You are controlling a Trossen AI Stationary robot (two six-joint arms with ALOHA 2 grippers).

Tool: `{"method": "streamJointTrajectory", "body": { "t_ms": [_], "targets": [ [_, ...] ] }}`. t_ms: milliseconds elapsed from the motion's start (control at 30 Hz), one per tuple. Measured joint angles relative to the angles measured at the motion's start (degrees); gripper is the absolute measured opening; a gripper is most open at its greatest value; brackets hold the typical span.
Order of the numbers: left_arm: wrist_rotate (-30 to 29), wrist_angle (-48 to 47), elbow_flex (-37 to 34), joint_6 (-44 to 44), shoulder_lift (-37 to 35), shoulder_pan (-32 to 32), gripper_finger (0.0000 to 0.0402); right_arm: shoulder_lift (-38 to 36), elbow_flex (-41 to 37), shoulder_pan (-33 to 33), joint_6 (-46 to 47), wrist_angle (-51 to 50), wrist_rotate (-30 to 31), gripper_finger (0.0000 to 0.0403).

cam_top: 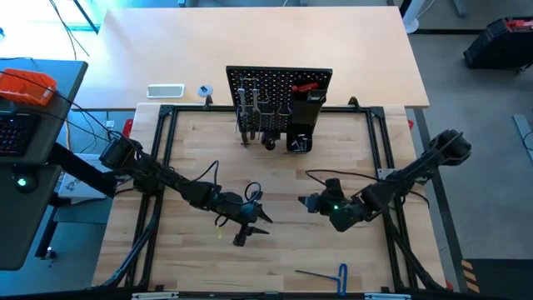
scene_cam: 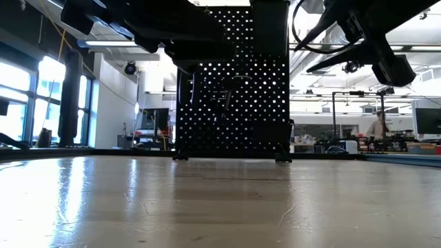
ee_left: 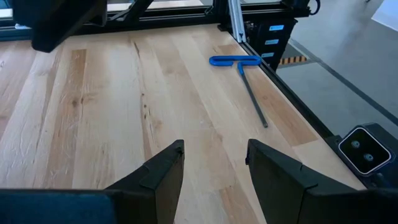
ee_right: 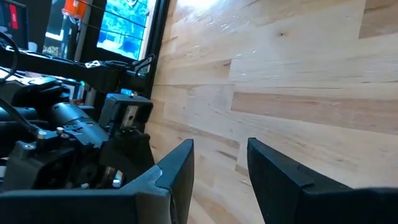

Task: Hang tools onto peg board
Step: Hang the blue pick tool onto the peg board

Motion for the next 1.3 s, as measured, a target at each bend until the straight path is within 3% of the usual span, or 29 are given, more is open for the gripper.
{"method": "streamJointTrajectory", "body": {
  "t_ms": [900,1300],
  "targets": [
    [0.0,0.0,0.0,0.0,0.0,0.0,0.017,2.2,0.0,0.2,-0.1,3.0,-1.9,0.0142],
    [0.0,0.0,0.0,0.0,0.0,0.0,0.017,2.2,0.0,0.2,-9.9,2.9,-5.1,0.0142]
  ]
}}
